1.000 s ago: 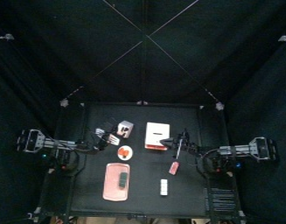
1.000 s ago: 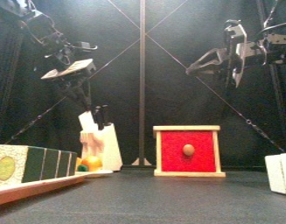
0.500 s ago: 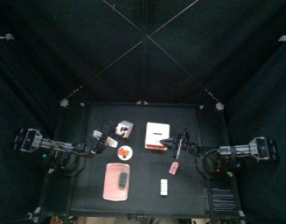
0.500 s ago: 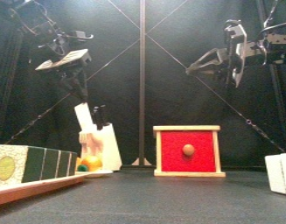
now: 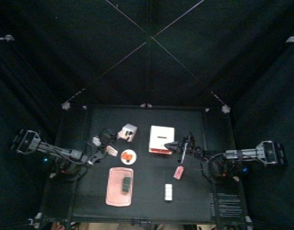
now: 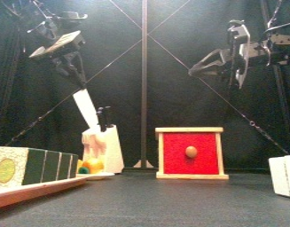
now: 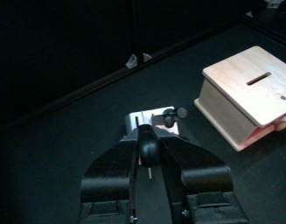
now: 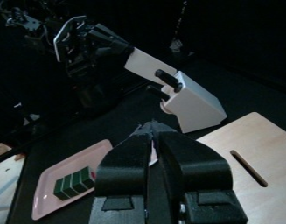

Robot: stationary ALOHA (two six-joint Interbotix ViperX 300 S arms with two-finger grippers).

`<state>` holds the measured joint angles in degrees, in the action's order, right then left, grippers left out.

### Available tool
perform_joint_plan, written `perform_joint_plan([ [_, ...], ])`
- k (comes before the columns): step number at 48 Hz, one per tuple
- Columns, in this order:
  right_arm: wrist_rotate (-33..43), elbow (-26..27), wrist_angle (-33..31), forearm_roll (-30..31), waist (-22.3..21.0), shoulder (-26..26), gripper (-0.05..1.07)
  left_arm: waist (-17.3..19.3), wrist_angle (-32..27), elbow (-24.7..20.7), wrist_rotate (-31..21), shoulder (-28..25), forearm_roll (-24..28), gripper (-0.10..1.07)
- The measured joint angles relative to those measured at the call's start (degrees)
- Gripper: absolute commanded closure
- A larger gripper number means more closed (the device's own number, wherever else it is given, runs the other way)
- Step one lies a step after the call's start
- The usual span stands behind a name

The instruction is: Pull out cleaver

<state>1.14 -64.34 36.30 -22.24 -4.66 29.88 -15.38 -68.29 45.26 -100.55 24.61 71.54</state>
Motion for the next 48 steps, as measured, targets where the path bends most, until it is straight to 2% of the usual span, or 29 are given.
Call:
perform_joint_plan([
  [20,0.1,0.0,0.0,0.1,0.0,0.0,0.52,-5.7,-5.7,1.7,-0.7,3.2,0.8,0.43],
  [32,0.1,0.0,0.0,0.1,0.1,0.0,0.52,-6.2,-6.2,2.0,-1.4,3.6,1.3,0.43],
  [48,0.2,-0.1,0.0,0.0,0.1,0.0,0.52,-7.1,-6.2,2.2,-1.4,3.7,5.0,0.43],
])
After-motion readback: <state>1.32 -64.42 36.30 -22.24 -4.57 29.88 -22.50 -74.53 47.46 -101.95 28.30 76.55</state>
